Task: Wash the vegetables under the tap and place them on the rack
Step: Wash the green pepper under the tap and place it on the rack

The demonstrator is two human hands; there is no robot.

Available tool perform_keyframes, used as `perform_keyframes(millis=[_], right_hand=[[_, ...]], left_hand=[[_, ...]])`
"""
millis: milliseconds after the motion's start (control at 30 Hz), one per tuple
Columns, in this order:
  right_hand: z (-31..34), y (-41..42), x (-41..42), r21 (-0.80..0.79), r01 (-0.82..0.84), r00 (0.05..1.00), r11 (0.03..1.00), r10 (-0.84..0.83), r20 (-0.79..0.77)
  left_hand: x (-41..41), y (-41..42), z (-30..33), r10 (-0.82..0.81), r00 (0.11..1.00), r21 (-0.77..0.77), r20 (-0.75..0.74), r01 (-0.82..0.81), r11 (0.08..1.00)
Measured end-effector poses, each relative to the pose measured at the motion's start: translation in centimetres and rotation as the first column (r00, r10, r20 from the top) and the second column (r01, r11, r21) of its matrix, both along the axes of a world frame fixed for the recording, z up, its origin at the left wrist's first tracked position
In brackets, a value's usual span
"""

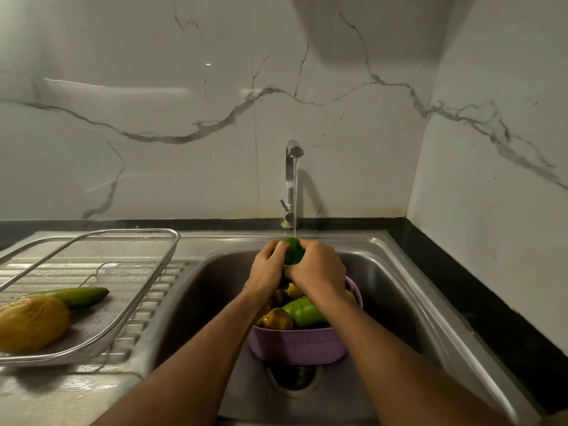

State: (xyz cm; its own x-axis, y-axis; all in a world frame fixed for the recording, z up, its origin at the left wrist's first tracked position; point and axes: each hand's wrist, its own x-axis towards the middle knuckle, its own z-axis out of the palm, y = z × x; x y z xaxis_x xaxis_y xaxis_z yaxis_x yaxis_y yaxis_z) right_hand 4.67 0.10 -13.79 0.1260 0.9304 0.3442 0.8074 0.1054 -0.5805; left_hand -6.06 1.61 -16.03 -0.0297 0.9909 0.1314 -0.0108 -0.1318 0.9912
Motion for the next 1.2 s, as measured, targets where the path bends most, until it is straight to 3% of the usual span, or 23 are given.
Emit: perform_keyframes(millis=[200,367,533,800,967,1200], right_hand=[[0.3,-0.1,-0.6,0.009,0.006,0.993,1.000,-0.007,0.115],[0.1,0.5,-0.5,-0.153,-0.153,0.988,0.976,0.147,-0.046],[0.1,-0.4,-0.3,0.022,-0.047,0.996,0.999,0.045,0.074],[0.1,-0.1,0.1,-0.124,-0.144,0.987,0.982,0.133,-0.092],[0.1,-0.9,0.0,0.044,-0.034,0.996,0.998,0.030,0.087],[0.3,-0.5,0.2,-0.119,-0.140,0.990,0.983,0.137,-0.035]], left_hand=[[-0.1,0.6,-0.4,0.033,0.999,-0.025,-0.007,-0.033,0.999],[-0.5,0.5,-0.3,0.010,1.000,-0.013,-0.029,-0.010,1.000],[0.4,0.8,-0.1,0.042,0.999,-0.059,0.016,-0.041,0.997],[-0.3,0.3,-0.4,-0.091,0.995,-0.056,0.050,0.094,0.994],[0.3,0.4,-0.5,-0.027,0.995,-0.064,0.098,0.033,0.997],[-0.1,0.1,-0.1,-0.082,0.986,-0.128,0.142,0.101,0.987]])
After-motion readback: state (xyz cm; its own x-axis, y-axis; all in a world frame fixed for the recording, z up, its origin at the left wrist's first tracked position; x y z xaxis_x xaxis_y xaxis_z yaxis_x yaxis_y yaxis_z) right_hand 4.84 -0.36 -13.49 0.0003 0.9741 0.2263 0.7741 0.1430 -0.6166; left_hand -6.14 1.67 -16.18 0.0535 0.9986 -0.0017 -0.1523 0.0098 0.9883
